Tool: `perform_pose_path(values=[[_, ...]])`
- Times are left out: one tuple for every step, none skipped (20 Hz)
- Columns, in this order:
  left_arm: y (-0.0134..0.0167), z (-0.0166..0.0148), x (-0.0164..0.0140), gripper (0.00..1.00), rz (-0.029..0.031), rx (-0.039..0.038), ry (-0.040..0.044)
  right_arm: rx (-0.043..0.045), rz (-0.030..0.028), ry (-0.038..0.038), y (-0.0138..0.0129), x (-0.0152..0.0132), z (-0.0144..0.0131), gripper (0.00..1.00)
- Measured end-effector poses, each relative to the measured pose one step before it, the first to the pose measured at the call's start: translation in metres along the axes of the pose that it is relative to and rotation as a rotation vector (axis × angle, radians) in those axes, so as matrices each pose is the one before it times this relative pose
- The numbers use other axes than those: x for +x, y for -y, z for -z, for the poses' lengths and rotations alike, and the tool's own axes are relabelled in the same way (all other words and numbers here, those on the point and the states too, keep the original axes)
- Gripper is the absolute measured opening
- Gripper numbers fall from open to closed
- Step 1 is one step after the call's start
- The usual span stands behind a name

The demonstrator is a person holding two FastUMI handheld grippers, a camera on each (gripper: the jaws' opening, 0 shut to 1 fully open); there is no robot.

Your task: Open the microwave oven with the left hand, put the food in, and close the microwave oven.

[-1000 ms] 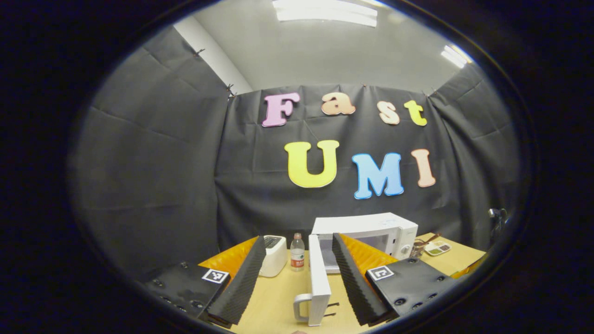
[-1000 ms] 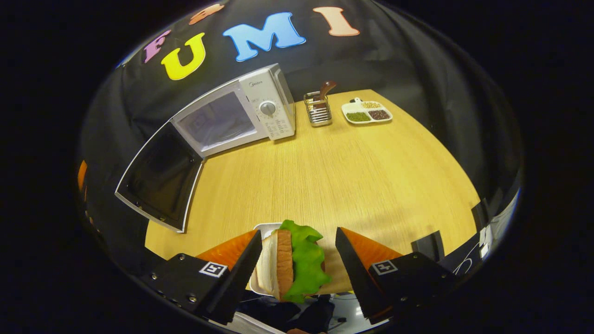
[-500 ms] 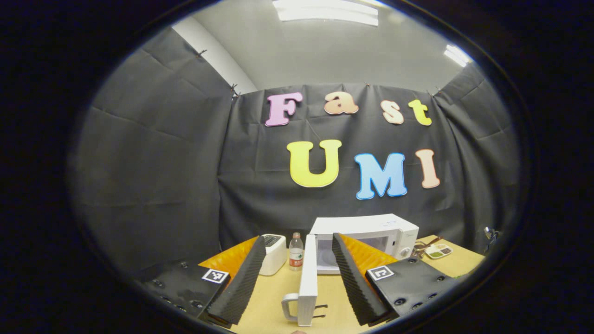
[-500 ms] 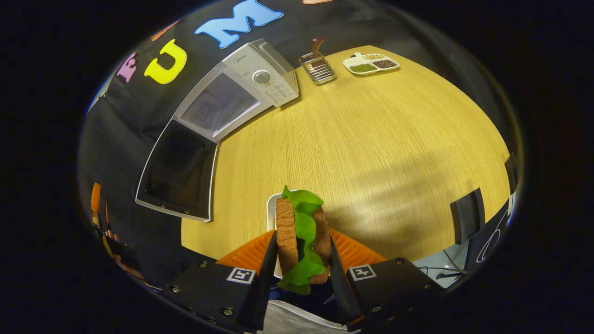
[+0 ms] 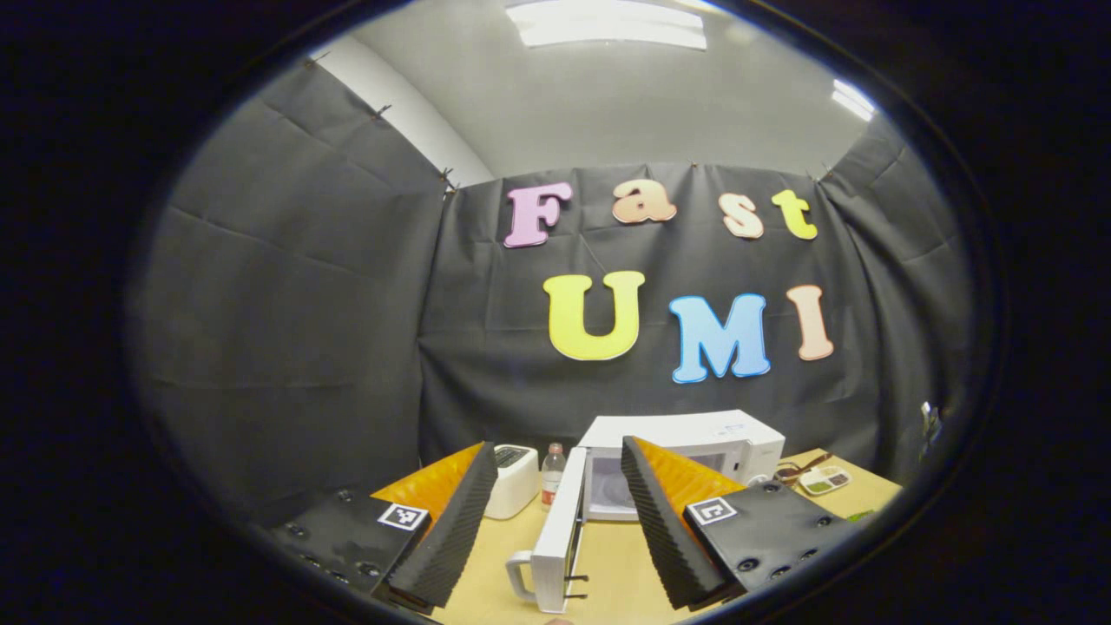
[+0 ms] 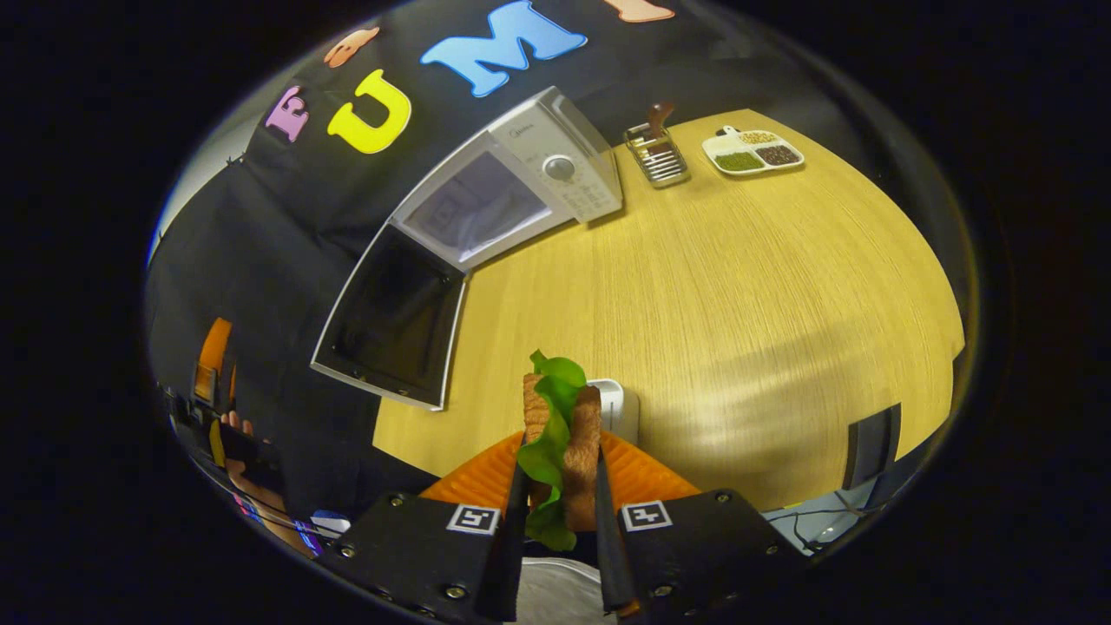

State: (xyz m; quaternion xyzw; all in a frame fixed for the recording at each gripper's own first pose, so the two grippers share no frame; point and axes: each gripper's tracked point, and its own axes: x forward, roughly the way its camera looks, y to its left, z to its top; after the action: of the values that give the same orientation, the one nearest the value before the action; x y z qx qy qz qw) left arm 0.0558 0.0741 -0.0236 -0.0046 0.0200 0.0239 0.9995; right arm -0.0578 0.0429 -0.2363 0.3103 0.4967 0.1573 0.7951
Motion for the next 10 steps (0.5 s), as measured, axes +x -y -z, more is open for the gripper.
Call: perform_pose_path(values=[[0.00036, -0.00094, 0.00154, 0.94, 0.00069, 0.0068, 0.00268, -0.00522, -0.01503, 0.01837, -0.00713, -0.00047, -0.00843, 0.37], [0.00027, 0.00013, 0.00189, 0.94, 0.00398, 0.00354, -0.00015, -0.00734, -0.00448, 0.01724, -0.00562, 0.00119, -0.00886, 0.37], [0.00088, 0.00054, 0.00233, 0.94, 0.00599, 0.00196, -0.00284, -0.00938, 0.0019, 0.01802, -0.00513, 0.00254, -0.0078, 0.37], [-0.00118, -0.00065, 0.00302, 0.94, 0.00341, 0.00142, 0.00089, -0.01153, -0.00087, 0.01549, -0.00571, 0.00362, -0.00778, 0.37], [-0.00167, -0.00194, 0.0045, 0.94, 0.00601, 0.00017, 0.00462, -0.01122, -0.00355, 0.01642, -0.00712, 0.00341, -0.00645, 0.36], [-0.00338, 0.00064, 0.00577, 0.94, 0.00483, -0.0021, 0.00286, -0.00905, -0.00272, 0.01533, -0.00638, 0.00584, -0.00695, 0.37], [-0.00463, 0.00178, 0.00568, 0.93, 0.00642, -0.00461, -0.00374, -0.00055, 0.00226, 0.02163, -0.00583, 0.00701, -0.00691, 0.37], [-0.00453, 0.00398, 0.0058, 0.94, 0.00678, -0.00549, -0.00477, 0.00838, 0.00417, 0.02119, -0.0062, 0.00676, -0.00743, 0.37], [-0.0062, 0.00175, 0.00704, 0.93, 0.00331, -0.00306, -0.0028, 0.0124, -0.00061, 0.01993, -0.00789, 0.00825, -0.00583, 0.36], [-0.00865, 0.00146, 0.00637, 0.93, 0.00014, -0.00369, 0.00016, 0.00857, -0.00221, 0.01271, -0.00686, 0.00813, -0.00422, 0.37]])
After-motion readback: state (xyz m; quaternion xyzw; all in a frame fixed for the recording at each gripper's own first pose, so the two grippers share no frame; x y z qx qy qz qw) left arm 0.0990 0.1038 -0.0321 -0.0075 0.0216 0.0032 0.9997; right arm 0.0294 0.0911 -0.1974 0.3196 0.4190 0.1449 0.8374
